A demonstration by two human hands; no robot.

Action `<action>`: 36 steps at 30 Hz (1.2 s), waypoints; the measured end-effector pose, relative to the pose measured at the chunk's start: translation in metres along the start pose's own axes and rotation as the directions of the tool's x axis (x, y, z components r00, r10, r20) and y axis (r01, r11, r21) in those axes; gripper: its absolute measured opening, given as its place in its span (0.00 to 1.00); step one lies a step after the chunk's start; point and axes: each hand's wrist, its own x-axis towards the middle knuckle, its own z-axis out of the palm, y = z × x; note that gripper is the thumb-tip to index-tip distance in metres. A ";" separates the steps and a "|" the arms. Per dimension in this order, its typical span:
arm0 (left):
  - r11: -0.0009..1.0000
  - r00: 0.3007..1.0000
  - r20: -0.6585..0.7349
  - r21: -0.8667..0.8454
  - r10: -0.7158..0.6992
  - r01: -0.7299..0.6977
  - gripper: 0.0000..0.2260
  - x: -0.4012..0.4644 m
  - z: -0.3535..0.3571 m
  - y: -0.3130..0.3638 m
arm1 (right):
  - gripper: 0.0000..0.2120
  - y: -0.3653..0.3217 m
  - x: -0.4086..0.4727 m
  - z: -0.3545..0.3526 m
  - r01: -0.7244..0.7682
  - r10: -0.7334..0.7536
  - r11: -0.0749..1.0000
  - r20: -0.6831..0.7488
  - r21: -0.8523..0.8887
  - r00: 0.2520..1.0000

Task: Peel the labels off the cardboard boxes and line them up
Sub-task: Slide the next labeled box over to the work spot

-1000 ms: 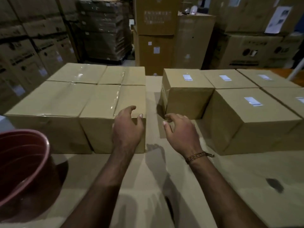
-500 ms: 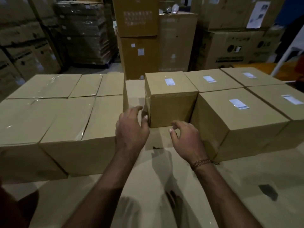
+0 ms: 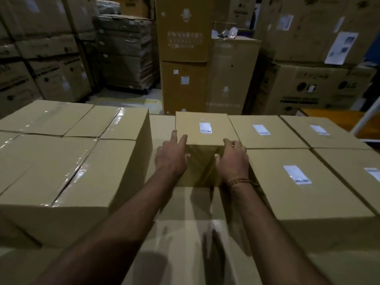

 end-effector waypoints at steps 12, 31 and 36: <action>0.944 0.995 0.090 -0.324 -0.037 0.064 0.31 0.048 0.043 -0.031 | 0.13 0.005 0.059 0.045 0.093 -0.103 0.923 -0.007 -0.373 0.995; 0.873 0.993 0.094 -0.475 -0.077 0.113 0.25 -0.014 0.005 -0.050 | 0.08 0.008 0.017 0.013 0.127 -0.120 0.992 0.167 -0.028 0.979; 0.896 0.992 0.100 -0.430 -0.076 0.112 0.24 -0.048 -0.004 -0.044 | 0.08 0.012 -0.006 -0.006 0.151 -0.141 0.988 0.201 -0.036 0.969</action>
